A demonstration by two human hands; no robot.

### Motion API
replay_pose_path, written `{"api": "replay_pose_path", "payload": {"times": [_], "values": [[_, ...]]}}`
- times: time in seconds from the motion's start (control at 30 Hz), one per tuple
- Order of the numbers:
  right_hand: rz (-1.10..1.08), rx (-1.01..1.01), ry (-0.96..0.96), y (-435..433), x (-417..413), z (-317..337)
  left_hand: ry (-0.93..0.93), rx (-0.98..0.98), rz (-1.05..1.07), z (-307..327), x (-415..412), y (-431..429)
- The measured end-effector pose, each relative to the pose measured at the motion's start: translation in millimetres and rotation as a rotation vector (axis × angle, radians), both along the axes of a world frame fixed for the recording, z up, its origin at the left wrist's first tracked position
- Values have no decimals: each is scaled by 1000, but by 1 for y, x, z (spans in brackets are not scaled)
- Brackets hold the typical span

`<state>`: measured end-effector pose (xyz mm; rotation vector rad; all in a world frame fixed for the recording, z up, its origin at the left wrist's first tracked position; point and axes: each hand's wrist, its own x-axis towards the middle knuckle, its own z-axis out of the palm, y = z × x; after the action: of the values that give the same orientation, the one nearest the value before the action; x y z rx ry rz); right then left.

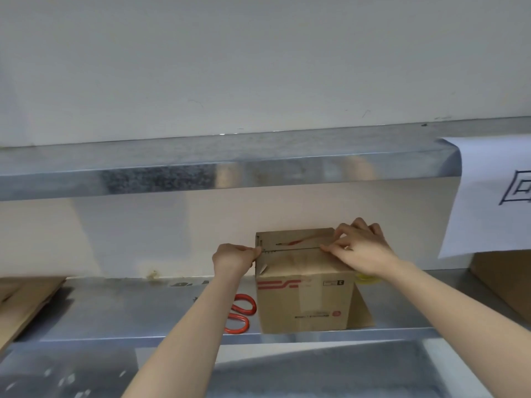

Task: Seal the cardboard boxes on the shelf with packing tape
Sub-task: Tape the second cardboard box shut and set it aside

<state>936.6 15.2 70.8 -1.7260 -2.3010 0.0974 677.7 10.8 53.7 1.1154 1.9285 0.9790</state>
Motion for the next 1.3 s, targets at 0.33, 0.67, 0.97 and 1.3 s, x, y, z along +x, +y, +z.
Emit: {"api": "replay_pose_path", "payload": {"times": [0.33,0.67,0.97,1.3], "values": [[162,-101,177,9,-44,9,131,80,-208,-14,-22,-4],[171,-189,171,15,-62,0,895,-328,-732,-101,-57,4],[157,-189,172,13,-64,-1,1301,-200,-940,-102,-58,11],[14,-281,302,20,-73,11,973,732,-584,-31,-83,-5]]}}
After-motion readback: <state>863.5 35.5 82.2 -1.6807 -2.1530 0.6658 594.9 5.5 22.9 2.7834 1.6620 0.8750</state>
